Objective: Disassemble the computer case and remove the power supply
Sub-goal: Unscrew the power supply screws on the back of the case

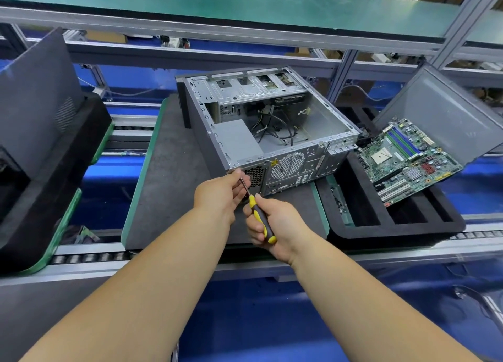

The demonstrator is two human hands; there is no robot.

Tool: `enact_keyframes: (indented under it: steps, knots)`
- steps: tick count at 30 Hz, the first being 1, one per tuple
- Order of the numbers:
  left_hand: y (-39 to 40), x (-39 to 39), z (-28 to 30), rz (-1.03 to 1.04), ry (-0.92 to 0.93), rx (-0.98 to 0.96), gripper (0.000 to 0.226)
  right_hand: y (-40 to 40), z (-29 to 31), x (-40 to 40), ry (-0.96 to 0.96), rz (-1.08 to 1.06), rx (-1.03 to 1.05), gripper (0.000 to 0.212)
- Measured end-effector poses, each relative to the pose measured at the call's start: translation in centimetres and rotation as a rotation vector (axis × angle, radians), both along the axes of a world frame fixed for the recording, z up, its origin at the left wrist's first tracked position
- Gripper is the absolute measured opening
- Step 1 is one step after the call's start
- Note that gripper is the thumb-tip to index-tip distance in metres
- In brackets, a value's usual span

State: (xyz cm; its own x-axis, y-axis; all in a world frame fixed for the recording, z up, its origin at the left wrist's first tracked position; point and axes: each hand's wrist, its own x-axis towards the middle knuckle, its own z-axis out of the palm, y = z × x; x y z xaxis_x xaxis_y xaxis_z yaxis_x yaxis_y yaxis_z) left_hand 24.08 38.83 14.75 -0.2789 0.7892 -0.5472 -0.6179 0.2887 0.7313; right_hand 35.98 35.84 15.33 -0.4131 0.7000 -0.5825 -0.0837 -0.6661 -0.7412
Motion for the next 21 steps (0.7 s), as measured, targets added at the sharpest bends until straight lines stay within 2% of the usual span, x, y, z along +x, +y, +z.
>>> enact_keyframes:
  steps: [2,5,9,10,12,14,16,18,21]
  knots:
    - [0.0,-0.1,0.1,-0.018,0.005,0.0,0.012,0.0,0.2,-0.4,-0.149,0.0,0.054,0.045]
    - [-0.1,-0.3,0.2,-0.044,0.018,-0.014,0.011,0.3,0.9,-1.1,-0.52,0.055,0.17,0.042]
    - [-0.1,-0.3,0.4,-0.058,0.022,-0.024,0.011,-0.2,0.9,-1.2,-1.22,0.361,0.778,0.033]
    - [-0.1,-0.3,0.5,-0.06,0.021,-0.03,0.011,-0.4,0.7,-1.3,-1.342,0.386,0.871,0.03]
    - [-0.1,-0.2,0.6,-0.06,0.006,-0.034,0.012,-0.5,0.6,-1.7,-1.455,0.418,0.933,0.024]
    - [-0.1,-0.1,0.6,-0.052,-0.008,-0.02,0.013,-0.3,0.5,-1.8,-1.463,0.446,0.943,0.024]
    - [-0.2,0.0,0.5,-0.042,-0.019,-0.012,0.014,0.1,0.7,-1.5,-1.365,0.436,0.923,0.027]
    - [-0.1,0.0,0.4,-0.03,-0.029,-0.017,0.016,0.4,1.0,-0.8,-1.077,0.332,0.732,0.028]
    - [0.1,0.1,0.3,-0.003,-0.04,-0.027,0.017,0.7,1.3,0.2,-0.439,0.09,0.227,0.038]
